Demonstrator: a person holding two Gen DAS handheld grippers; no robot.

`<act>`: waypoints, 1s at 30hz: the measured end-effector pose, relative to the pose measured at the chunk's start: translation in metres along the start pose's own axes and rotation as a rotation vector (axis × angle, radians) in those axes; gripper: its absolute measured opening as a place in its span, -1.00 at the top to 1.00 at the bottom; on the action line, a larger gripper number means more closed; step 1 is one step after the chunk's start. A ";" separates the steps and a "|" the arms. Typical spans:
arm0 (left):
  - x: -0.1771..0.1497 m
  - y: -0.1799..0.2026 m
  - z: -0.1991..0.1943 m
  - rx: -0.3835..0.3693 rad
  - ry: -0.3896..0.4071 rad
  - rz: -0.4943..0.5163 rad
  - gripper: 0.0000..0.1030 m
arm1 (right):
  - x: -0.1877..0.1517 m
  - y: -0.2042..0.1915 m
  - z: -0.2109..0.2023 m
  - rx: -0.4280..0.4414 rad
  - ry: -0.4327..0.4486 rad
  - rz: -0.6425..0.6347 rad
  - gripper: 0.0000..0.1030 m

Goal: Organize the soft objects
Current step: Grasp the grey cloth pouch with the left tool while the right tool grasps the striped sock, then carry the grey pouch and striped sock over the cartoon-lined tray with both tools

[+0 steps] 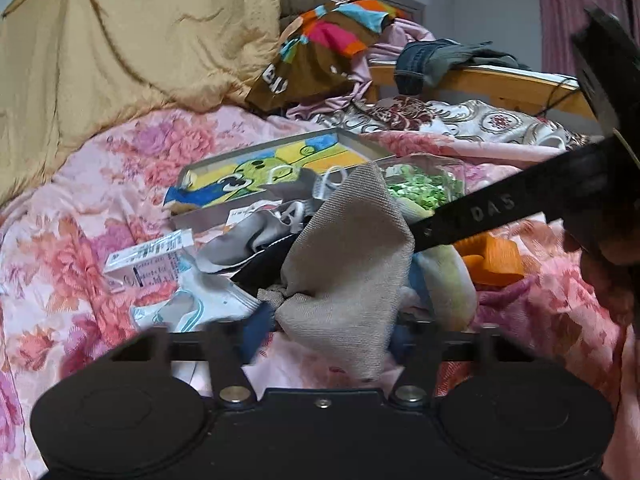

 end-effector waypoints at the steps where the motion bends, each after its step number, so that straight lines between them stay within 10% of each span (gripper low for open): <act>1: 0.001 -0.001 0.001 0.008 -0.007 -0.003 0.33 | 0.000 -0.001 -0.001 0.005 0.010 -0.002 0.75; 7: 0.007 -0.009 -0.006 0.054 -0.013 -0.060 0.78 | 0.005 -0.010 -0.011 0.048 0.056 -0.019 0.88; 30: 0.091 -0.027 -0.085 0.051 0.037 -0.280 0.84 | 0.037 -0.037 -0.113 0.195 0.436 -0.038 0.88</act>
Point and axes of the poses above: each gripper's, at about its wrist camera, not at the fingertips, and z roughly the way its jaws point, y to its right, x to its top, the point moved 7 cm from there along z, roughly the way its jaws point, and after that the axes turned 13 degrees about x, right-handed, at the moved point
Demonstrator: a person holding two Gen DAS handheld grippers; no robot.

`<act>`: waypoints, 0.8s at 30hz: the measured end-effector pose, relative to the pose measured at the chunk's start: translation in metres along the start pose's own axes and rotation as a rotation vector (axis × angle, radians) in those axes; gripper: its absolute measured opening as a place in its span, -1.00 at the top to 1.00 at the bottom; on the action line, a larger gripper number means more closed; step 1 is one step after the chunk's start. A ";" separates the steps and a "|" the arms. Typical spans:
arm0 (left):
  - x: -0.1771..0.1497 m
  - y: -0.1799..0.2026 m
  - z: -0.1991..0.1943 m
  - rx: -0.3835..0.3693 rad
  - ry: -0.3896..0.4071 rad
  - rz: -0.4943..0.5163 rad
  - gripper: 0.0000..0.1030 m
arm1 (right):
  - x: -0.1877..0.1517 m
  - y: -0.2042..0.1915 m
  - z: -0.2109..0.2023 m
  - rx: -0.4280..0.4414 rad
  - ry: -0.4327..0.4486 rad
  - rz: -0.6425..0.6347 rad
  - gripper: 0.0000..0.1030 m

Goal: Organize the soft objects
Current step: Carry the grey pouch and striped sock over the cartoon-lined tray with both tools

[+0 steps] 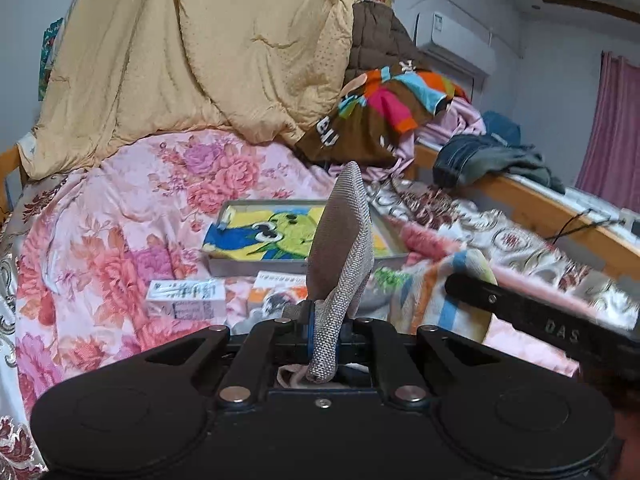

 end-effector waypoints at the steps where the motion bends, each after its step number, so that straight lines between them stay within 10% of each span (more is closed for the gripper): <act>1: 0.006 0.002 -0.002 -0.006 0.010 0.003 0.84 | 0.003 -0.001 0.000 0.007 0.004 0.002 0.88; 14: 0.058 0.010 0.008 -0.055 0.077 -0.010 0.84 | 0.063 -0.006 0.039 0.059 0.036 -0.138 0.88; 24: 0.108 0.000 0.089 -0.017 0.085 0.010 0.83 | 0.101 0.043 0.136 0.077 0.070 -0.155 0.88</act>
Point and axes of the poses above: each gripper's, at about its wrist camera, not at the fingertips, and z roughly the way its jaws point, y to its right, x to its top, the point moved 7 cm from there along z, roughly the way its jaws point, and after that the axes turned 13 degrees about x, right-handed, at the moved point
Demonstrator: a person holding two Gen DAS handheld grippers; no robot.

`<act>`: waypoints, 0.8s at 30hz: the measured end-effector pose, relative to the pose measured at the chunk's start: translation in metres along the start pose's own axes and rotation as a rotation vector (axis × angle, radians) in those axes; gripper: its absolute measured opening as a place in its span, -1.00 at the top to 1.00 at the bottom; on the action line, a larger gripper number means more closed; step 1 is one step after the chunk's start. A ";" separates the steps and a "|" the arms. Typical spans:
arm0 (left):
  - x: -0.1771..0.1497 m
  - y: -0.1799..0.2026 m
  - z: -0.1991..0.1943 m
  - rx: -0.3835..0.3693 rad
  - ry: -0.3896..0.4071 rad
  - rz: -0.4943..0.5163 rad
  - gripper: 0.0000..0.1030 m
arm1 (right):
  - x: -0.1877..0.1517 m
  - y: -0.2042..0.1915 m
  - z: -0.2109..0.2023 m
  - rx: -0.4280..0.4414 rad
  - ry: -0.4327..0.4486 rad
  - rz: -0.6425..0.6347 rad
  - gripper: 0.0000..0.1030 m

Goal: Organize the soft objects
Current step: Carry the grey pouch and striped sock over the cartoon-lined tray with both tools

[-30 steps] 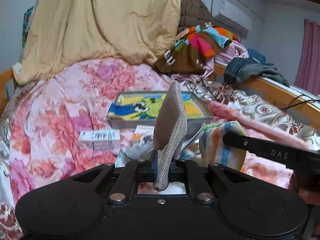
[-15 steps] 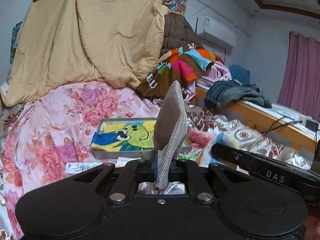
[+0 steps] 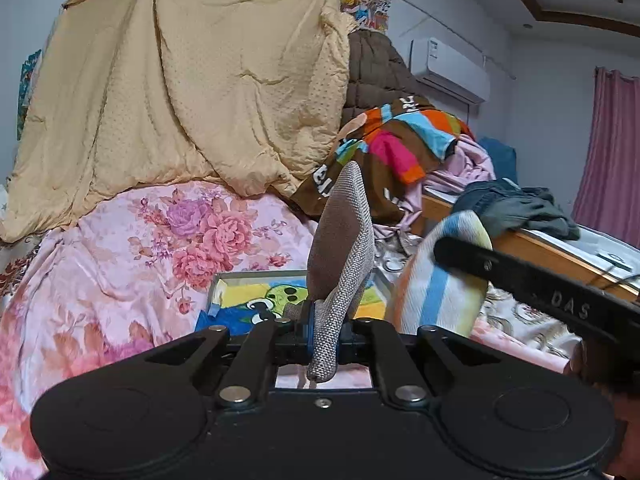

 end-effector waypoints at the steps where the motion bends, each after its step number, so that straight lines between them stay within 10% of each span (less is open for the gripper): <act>1: 0.003 0.000 0.011 0.002 -0.005 0.002 0.83 | -0.001 0.009 0.008 -0.003 0.003 0.007 0.88; 24: -0.040 0.045 0.256 -0.033 -0.172 -0.084 0.83 | -0.092 0.217 0.059 -0.203 -0.074 0.533 0.87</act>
Point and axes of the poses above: each gripper's, at about its wrist camera, not at the fingertips, and z roughly the way its jaws point, y to its right, x to its top, the point moved 7 cm from there along z, roughly the way its jaws point, and after that the axes turned 13 degrees about x, right-handed, at the moved point
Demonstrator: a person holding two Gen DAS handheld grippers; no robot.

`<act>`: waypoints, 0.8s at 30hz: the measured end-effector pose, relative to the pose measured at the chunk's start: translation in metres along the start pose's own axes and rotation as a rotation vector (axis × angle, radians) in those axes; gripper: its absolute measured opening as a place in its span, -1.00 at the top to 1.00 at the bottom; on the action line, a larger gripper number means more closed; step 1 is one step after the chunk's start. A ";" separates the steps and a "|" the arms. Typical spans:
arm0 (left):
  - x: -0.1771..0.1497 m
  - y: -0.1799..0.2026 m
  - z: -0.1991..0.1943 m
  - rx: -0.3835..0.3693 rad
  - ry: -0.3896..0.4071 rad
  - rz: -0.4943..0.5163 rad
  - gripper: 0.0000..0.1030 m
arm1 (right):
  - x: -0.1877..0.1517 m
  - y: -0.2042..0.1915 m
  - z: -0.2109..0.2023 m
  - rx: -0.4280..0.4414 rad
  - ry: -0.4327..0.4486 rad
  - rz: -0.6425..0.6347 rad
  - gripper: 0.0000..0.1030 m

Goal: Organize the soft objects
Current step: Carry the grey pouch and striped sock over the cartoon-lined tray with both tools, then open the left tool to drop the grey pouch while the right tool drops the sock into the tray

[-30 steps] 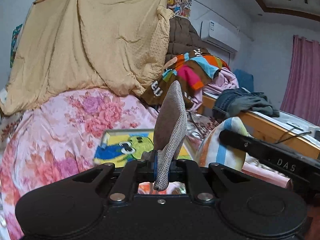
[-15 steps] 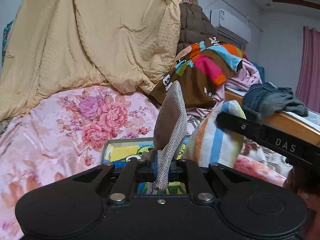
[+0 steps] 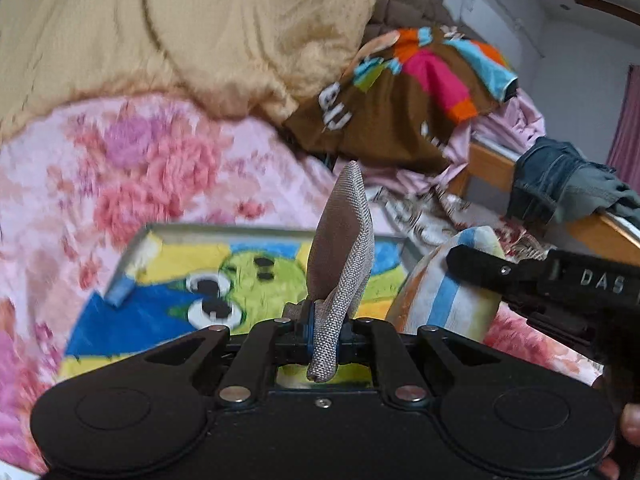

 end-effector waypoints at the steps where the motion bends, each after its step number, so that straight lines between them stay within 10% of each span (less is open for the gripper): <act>1: -0.005 -0.004 0.005 0.003 -0.021 -0.015 0.83 | -0.003 0.005 0.003 -0.006 -0.013 0.025 0.87; 14: -0.023 -0.064 0.032 0.146 -0.160 -0.205 0.71 | -0.044 0.011 0.038 -0.129 -0.224 0.024 0.64; 24: -0.033 -0.075 0.022 0.198 -0.196 -0.177 0.15 | -0.046 -0.001 0.034 -0.171 -0.257 -0.047 -0.36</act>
Point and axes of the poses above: each gripper's, at about its wrist camera, not at the fingertips, and z roughly the way its jaws point, y to its right, x to its top, the point moved 7 cm from there along z, roughly the way its jaws point, and after that the axes turned 13 degrees about x, right-handed, at the moved point
